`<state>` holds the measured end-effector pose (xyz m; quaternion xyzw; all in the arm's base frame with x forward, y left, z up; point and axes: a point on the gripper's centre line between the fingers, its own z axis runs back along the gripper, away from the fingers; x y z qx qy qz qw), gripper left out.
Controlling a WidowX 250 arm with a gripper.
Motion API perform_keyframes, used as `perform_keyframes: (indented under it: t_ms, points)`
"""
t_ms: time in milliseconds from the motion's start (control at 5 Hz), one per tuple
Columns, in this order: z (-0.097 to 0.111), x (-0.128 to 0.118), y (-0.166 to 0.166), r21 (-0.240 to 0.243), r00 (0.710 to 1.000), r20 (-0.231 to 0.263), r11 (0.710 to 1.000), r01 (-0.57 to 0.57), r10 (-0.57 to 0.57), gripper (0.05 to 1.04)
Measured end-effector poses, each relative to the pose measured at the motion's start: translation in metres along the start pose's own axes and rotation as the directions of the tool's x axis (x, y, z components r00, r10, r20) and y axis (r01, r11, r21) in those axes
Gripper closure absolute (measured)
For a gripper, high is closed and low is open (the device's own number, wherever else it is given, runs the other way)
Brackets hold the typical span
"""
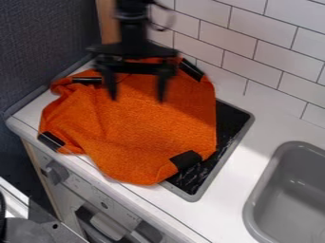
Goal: Unfold the cloth from the center to bottom left
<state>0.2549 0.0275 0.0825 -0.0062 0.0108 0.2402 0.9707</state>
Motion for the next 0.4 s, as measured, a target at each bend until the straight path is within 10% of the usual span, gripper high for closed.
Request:
perform_keyframes:
  t_ms: [400]
  points:
    - [-0.003, -0.025, -0.062, 0.020, 0.990, -0.007, 0.990, 0.142, -0.142, 0.083]
